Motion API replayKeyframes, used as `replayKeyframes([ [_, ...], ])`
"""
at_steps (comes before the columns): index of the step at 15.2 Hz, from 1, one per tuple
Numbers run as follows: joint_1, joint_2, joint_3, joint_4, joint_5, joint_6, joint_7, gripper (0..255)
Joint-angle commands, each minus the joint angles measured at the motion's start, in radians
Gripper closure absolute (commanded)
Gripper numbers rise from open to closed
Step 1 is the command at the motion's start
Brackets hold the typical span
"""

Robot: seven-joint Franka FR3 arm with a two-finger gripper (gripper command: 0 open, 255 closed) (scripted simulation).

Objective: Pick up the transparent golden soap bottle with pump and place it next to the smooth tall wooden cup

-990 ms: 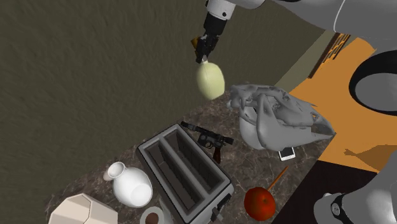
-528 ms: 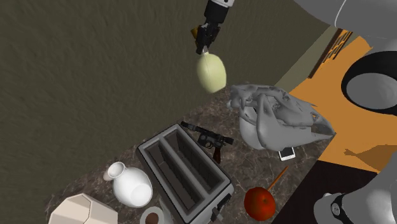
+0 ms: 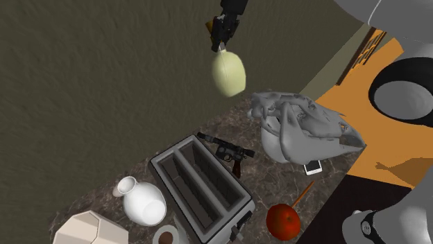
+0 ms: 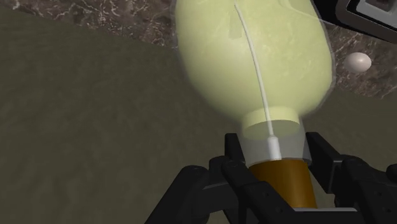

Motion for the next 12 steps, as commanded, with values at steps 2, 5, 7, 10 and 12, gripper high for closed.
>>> replayKeyframes([
  [2, 0.09, -0.106, -0.005, -0.156, -0.043, 0.069, 0.032, 255],
  [5, 0.169, -0.191, 0.003, -0.272, -0.086, 0.126, 0.083, 255],
  [7, 0.215, -0.239, 0.012, -0.334, -0.112, 0.159, 0.122, 255],
  [10, 0.276, -0.301, 0.032, -0.411, -0.15, 0.201, 0.187, 255],
  [12, 0.313, -0.336, 0.048, -0.452, -0.173, 0.225, 0.232, 255],
])
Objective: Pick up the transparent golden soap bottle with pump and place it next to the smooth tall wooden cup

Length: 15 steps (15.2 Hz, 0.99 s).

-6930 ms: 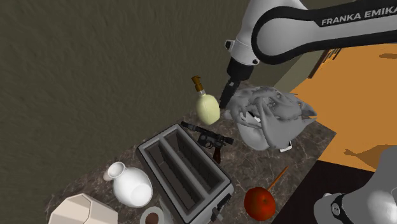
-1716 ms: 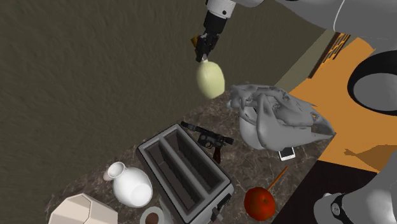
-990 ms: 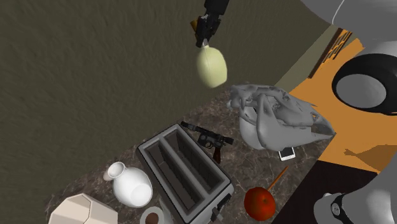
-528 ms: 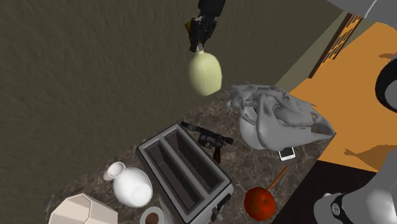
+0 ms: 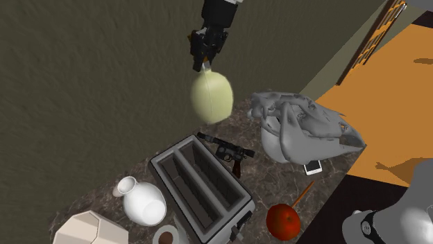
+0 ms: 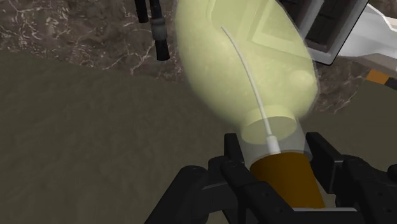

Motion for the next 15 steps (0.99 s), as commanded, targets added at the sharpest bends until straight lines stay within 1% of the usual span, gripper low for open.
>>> replayKeyframes([
  [1, 0.036, -0.034, 0.016, -0.043, -0.023, 0.028, 0.045, 255],
  [8, 0.144, -0.109, 0.084, -0.125, -0.09, 0.089, 0.212, 255],
  [15, 0.237, -0.129, 0.158, -0.138, -0.144, 0.124, 0.381, 255],
])
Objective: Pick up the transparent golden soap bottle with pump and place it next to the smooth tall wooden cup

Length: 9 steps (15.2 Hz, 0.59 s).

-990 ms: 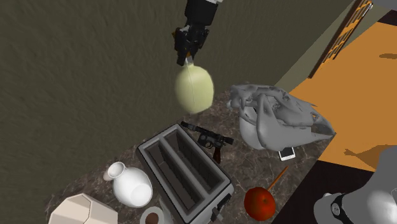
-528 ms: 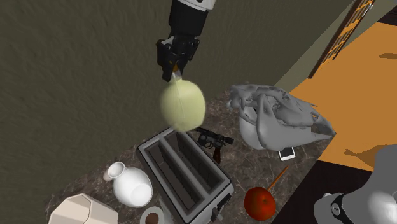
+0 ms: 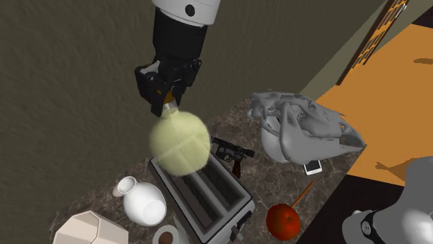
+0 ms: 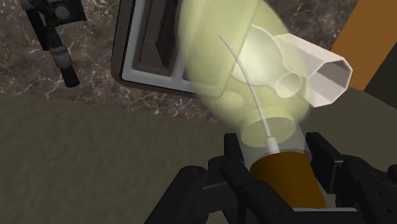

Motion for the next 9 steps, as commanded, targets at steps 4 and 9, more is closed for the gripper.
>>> replayKeyframes([
  [4, 0.066, 0.008, 0.053, 0.016, -0.037, 0.019, 0.124, 255],
  [9, 0.128, 0.048, 0.1, 0.078, -0.072, 0.017, 0.242, 255],
])
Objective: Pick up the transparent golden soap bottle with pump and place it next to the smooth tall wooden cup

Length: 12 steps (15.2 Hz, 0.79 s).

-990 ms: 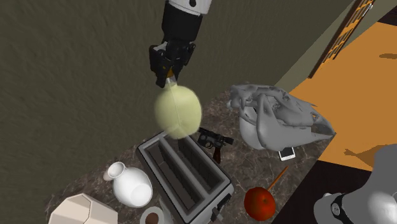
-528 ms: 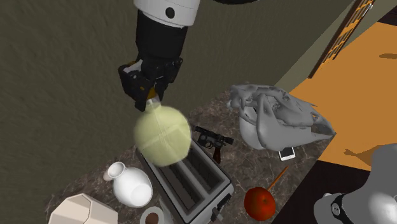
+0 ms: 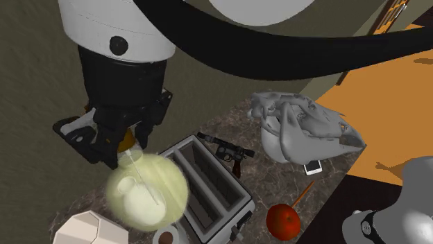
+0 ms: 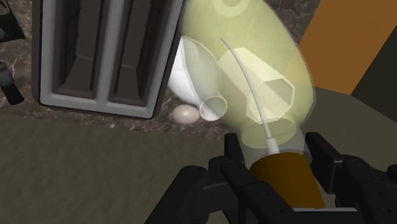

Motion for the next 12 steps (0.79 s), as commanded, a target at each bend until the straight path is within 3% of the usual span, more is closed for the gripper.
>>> replayKeyframes([
  [1, 0.026, 0.019, 0.019, 0.03, -0.015, -0.001, 0.05, 255],
  [7, 0.103, 0.113, 0.065, 0.171, -0.058, -0.032, 0.185, 255],
  [12, 0.17, 0.236, 0.094, 0.362, -0.095, -0.091, 0.29, 255],
])
